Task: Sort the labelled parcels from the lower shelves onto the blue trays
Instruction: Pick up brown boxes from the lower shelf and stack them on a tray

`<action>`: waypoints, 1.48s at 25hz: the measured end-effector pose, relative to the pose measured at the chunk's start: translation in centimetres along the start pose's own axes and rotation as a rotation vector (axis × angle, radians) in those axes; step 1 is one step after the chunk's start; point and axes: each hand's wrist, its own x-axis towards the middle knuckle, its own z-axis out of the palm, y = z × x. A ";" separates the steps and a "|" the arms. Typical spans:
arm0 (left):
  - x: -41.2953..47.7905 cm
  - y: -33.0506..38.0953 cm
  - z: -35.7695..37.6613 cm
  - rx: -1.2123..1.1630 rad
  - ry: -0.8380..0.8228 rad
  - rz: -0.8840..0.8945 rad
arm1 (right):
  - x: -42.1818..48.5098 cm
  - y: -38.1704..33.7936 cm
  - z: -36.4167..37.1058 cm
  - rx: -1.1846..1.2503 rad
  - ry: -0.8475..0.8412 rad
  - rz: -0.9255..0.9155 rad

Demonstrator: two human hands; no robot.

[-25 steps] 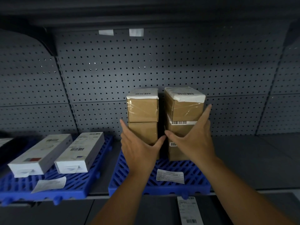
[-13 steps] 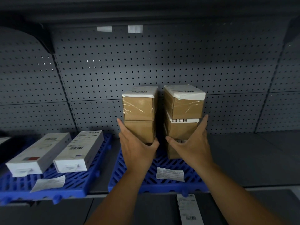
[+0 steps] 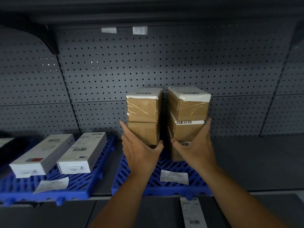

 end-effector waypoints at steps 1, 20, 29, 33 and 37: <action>-0.1 0.1 -0.2 -0.006 -0.005 -0.001 | -0.1 -0.1 -0.2 0.010 -0.008 0.002; 0.7 2.1 -2.1 -0.158 0.079 0.071 | 2.0 -3.6 -2.2 0.129 0.142 -0.156; -0.3 0.9 -1.4 -0.112 0.040 0.046 | 1.3 -2.3 -1.7 0.121 0.076 -0.096; -0.7 0.9 -1.7 -0.105 0.033 0.066 | 0.5 -1.7 -2.1 0.113 0.066 -0.094; -1.8 0.4 -2.9 -0.104 0.018 0.050 | -0.9 -1.0 -2.7 0.107 0.061 -0.164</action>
